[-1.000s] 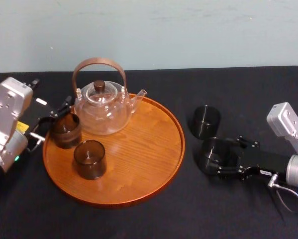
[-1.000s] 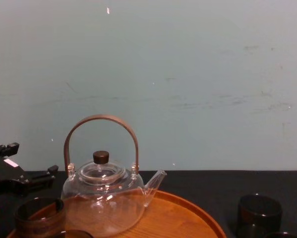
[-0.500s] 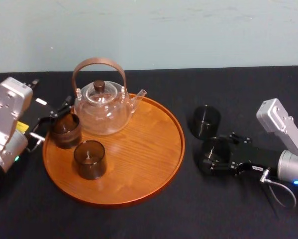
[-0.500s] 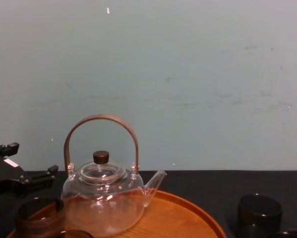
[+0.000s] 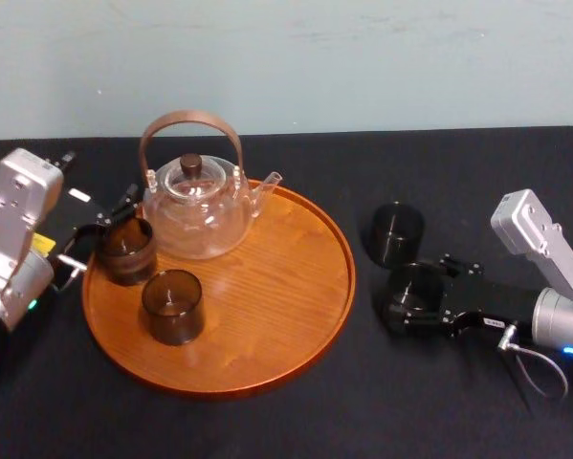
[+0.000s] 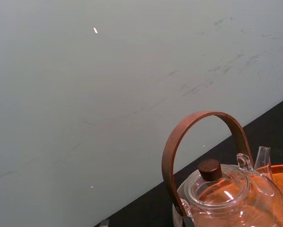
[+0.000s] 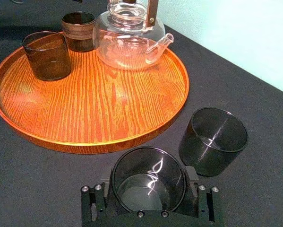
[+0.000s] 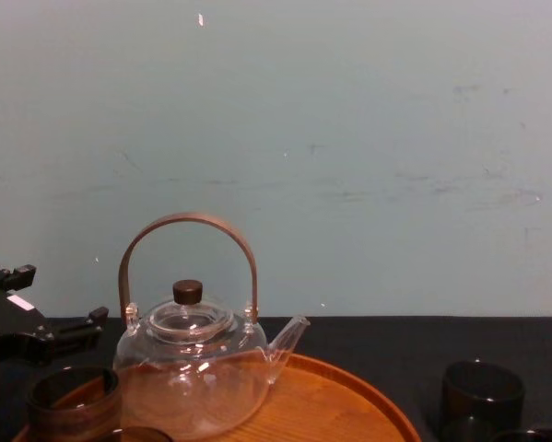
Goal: Pick up the glass from the table and place it on the tray.
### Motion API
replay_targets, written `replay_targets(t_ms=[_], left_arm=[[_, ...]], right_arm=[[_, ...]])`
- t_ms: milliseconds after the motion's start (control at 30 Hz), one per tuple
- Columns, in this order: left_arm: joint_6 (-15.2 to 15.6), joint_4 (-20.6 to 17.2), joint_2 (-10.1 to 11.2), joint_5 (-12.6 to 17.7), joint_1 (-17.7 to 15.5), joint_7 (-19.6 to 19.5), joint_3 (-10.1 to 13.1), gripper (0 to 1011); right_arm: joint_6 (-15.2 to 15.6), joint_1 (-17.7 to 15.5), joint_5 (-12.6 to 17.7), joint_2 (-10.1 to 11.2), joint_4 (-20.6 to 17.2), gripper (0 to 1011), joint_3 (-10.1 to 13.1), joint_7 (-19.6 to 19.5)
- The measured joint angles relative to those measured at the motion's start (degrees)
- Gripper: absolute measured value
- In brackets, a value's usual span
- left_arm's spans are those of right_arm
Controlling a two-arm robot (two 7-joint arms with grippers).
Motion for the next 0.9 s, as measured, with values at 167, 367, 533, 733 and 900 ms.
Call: replay_targets(t_ms=[167,367,533,733,900], left_arm=[[0.00,0.00,0.00,0.00,0.00,0.00,0.00,1001],[0.00,0.00,0.00,0.00,0.00,0.00,0.00,1001],[0.00,0.00,0.00,0.00,0.00,0.00,0.00,1001],[0.00,0.00,0.00,0.00,0.00,0.00,0.00,1001],[0.00,0.00,0.00,0.00,0.00,0.00,0.00,1001]], right_arm=[[-0.03,-0.03,0.12,0.03,-0.03,908,0.05,0.02],[-0.03,-0.05,0.19,0.05,-0.06,908,0.08,0.06],[-0.02,-0.07,0.23,0.08,-0.08,908,0.11,0.09],[-0.08,-0.12,0.45,0.11,-0.11,908,0.25,0.21],[-0.56,-0.02,1.02,0.17,-0.28,908,0.56,0.51]])
